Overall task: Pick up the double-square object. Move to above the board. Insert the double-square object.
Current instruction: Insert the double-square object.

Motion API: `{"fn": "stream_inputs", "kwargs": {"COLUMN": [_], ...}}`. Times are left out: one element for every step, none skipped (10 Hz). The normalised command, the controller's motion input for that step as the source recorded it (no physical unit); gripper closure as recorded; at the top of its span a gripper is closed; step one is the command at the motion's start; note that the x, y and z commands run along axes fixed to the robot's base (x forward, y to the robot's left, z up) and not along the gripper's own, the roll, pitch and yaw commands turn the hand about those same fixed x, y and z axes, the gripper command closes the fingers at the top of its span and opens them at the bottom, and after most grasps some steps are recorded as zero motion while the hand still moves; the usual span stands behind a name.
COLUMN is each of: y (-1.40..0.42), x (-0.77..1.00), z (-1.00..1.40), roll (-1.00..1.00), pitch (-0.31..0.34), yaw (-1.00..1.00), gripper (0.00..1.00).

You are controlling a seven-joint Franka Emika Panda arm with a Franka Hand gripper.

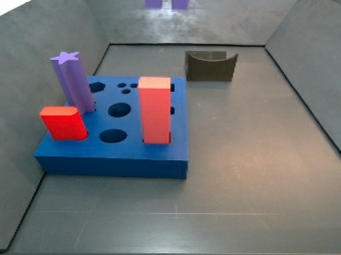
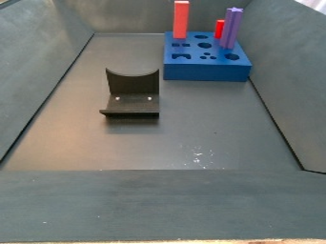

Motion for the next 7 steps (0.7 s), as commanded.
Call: {"fn": "stream_inputs", "kwargs": {"y": [0.09,0.07,0.05,0.05,0.0,-0.04,-0.09], "x": [-0.08,0.0,-0.02,0.0,0.0,0.0,0.12], "z": [-0.72,-0.84,-0.97,-0.99,-0.81,-0.81,-0.75], "roll": [0.0,0.0,0.0,0.0,0.23,0.31,0.4], "pitch": [-0.271,-0.277,-0.294,-0.28,-0.149,-0.009,0.031], "yaw": [0.14,0.15,0.14,0.13,0.12,0.1,0.07], "gripper": [1.0,1.0,1.0,1.0,1.0,1.0,1.0]}}
